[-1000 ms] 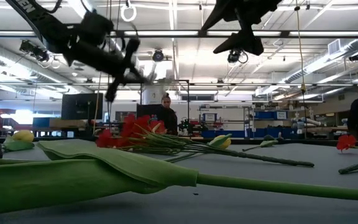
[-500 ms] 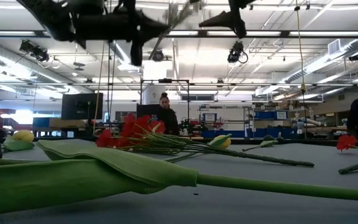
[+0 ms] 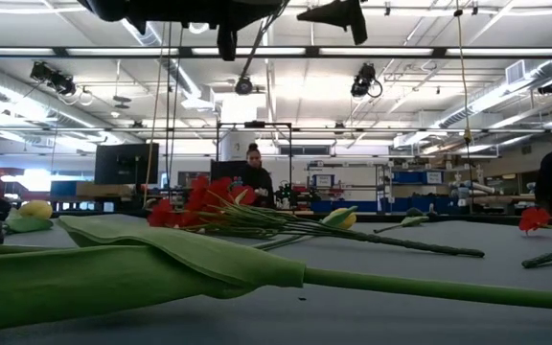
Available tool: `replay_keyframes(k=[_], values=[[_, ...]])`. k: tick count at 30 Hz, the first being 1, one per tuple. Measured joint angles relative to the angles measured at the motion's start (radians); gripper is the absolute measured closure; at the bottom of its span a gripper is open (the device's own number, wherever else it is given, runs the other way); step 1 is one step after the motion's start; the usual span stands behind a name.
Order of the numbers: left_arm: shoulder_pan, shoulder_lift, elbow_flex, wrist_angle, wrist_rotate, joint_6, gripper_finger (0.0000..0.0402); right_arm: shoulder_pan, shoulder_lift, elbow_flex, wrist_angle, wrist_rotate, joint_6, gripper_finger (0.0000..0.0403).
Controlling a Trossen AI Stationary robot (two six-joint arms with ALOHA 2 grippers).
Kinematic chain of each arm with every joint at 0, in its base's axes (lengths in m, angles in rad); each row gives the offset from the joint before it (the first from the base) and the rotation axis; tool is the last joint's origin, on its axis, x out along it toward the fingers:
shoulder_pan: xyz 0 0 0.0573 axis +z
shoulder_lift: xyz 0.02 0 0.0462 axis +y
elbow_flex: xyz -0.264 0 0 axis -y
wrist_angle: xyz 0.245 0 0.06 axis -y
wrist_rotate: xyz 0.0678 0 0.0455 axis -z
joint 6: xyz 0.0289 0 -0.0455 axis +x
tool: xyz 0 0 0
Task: Sort flowers into vase by color
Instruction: Put the white flower into the yellow flower vase
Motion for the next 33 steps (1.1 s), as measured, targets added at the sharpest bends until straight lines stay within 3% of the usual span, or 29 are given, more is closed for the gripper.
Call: replay_keyframes(k=[5,17,22,28,33], values=[[-0.009,0.0,0.0,-0.013,0.0,0.027,0.039,-0.001,0.0,0.0,0.066,0.004,-0.029,0.0174],[-0.042,0.0,0.0,-0.008,-0.043,0.03,0.0374,-0.002,0.003,0.0,0.051,-0.034,-0.088,0.0318],[-0.055,0.0,0.0,-0.008,-0.105,0.042,0.0318,-0.019,0.003,0.0,0.03,-0.037,-0.106,0.039],[-0.036,-0.049,0.0,-0.079,-0.104,0.046,0.0233,-0.033,-0.013,0.0,-0.01,-0.028,-0.135,0.0394],[-0.001,-0.154,0.0,-0.279,-0.105,0.064,0.0185,-0.034,-0.078,0.0,-0.168,-0.027,-0.141,0.0395]])
